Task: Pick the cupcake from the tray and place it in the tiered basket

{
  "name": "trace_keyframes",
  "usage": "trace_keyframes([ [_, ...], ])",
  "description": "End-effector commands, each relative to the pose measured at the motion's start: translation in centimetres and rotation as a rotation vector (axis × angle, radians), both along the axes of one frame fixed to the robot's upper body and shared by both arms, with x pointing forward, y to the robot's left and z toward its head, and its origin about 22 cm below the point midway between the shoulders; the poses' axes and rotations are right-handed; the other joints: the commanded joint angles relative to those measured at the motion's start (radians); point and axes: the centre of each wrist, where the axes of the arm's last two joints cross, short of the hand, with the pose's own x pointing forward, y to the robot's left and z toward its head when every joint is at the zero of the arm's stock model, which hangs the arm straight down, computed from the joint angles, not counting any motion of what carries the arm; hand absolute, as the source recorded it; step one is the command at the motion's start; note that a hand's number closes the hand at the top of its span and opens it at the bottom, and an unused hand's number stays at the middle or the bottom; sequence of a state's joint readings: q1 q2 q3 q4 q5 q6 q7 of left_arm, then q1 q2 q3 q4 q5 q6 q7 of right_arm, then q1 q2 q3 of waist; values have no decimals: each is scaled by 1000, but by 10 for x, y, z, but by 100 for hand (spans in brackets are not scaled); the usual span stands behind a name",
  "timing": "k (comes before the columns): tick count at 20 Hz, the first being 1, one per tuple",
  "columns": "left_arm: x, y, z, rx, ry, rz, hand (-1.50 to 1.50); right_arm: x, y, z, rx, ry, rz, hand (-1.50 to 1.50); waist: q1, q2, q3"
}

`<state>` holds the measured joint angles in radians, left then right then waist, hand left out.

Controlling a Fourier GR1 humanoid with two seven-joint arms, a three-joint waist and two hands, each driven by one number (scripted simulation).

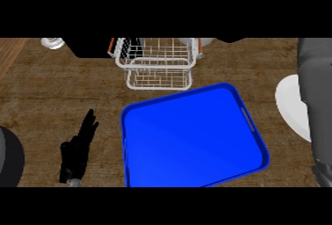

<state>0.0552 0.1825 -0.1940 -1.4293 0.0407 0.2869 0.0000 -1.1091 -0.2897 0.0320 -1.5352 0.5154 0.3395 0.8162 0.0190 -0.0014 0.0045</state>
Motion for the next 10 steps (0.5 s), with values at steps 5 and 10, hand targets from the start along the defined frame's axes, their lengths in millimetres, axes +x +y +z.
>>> trace_keyframes([
  [5,7,-1,-6,-6,81,14,0,41,49,-9,-40,55,70,150,2,7,-6],
  [10,-9,9,-7,2,69,15,0,66,52,-52,-66,55,82,150,5,6,-5],
])
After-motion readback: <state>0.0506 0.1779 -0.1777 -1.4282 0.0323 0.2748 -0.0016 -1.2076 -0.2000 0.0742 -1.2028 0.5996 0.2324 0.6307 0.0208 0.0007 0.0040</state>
